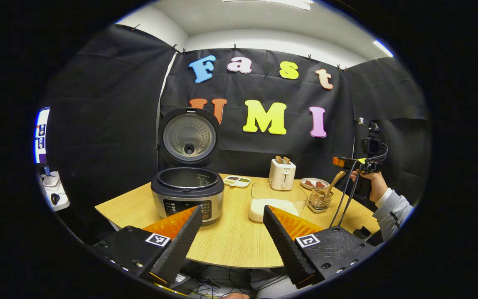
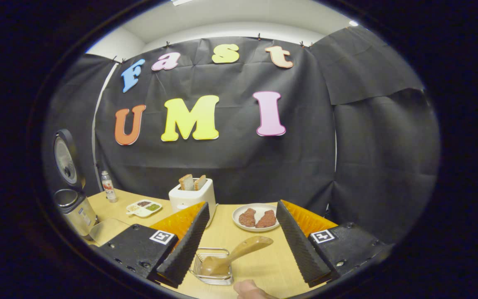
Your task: Close the left gripper, press the button to open the rice cooker; take a wooden spoon from the chopstick holder with the right hand, scoop a spoonful of rice and pour it into the rice cooker, then put the wooden spoon back into the chopstick holder.
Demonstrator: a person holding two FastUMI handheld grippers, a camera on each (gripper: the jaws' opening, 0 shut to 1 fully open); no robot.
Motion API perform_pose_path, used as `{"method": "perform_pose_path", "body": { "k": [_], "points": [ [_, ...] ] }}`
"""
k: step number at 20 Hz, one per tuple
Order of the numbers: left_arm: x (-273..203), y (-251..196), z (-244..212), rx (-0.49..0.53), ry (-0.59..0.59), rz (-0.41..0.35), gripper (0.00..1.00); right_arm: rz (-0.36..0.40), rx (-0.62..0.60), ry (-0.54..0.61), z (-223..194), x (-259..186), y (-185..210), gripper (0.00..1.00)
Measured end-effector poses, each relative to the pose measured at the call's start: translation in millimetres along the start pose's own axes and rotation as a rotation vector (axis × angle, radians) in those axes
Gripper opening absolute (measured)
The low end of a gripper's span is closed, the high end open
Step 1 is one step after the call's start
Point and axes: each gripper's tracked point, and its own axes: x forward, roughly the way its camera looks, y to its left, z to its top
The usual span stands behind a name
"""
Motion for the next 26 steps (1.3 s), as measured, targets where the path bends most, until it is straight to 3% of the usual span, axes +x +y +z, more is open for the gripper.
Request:
{"method": "perform_pose_path", "body": {
  "k": [13, 20, 23, 26],
  "points": [
    [34.7, 47.8, 70.8, 0.026, -0.060, 0.092, 0.95, 0.144, 0.002, 0.003, 37.6, -150.1, 67.0, 1.00],
    [55.6, 73.9, 149.1, 0.098, -0.113, 0.124, 0.94, 0.181, 0.007, -0.051, 46.8, -222.8, 86.1, 1.00],
    [71.3, 79.5, 191.2, 0.116, -0.153, 0.124, 0.95, 0.216, 0.007, -0.066, 52.5, -241.5, 99.5, 1.00],
    [93.9, 85.4, 221.7, 0.121, -0.185, 0.103, 0.94, 0.203, 0.004, -0.058, 42.8, -247.1, 102.0, 0.98]
  ]
}}
